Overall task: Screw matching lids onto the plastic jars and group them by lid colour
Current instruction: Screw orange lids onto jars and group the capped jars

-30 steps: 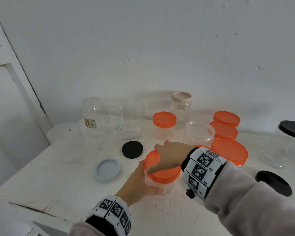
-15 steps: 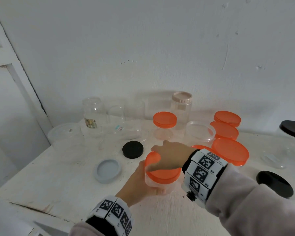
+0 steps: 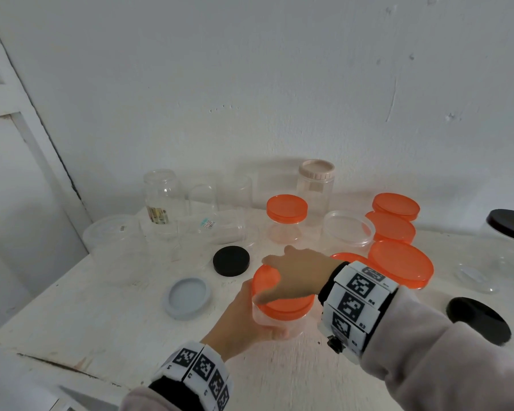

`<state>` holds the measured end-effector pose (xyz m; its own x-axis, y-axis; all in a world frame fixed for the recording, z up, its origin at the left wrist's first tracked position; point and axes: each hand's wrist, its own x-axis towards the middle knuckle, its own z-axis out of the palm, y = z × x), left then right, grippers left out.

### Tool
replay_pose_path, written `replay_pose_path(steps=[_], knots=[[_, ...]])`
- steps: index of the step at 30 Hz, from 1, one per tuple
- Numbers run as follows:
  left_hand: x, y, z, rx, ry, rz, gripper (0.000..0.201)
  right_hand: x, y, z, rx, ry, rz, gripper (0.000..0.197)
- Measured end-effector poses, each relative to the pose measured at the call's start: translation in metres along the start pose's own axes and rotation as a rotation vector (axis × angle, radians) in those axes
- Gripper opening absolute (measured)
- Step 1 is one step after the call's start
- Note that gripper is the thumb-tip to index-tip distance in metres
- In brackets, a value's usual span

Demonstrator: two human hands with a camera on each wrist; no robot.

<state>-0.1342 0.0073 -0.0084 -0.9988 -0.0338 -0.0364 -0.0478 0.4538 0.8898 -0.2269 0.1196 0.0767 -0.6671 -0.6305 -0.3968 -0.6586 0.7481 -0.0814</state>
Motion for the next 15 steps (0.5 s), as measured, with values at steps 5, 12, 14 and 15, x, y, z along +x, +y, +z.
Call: replay_pose_path(steps=[5,12,14,15], knots=[[0.001,0.001,0.0,0.002,0.002,-0.002,0.076,-0.003,0.004,-0.007,-0.018,-0.091,0.004,0.104],[0.003,-0.002,0.001,0.091,-0.009,-0.093,0.102,-0.004,0.002,-0.009,-0.015,-0.124,-0.133,0.094],[0.004,-0.005,0.001,0.06,-0.015,-0.083,0.1,-0.003,0.003,-0.006,-0.009,-0.098,-0.108,0.093],[0.004,-0.007,0.001,0.047,-0.017,-0.079,0.099,-0.002,0.003,-0.004,-0.002,-0.075,-0.085,0.093]])
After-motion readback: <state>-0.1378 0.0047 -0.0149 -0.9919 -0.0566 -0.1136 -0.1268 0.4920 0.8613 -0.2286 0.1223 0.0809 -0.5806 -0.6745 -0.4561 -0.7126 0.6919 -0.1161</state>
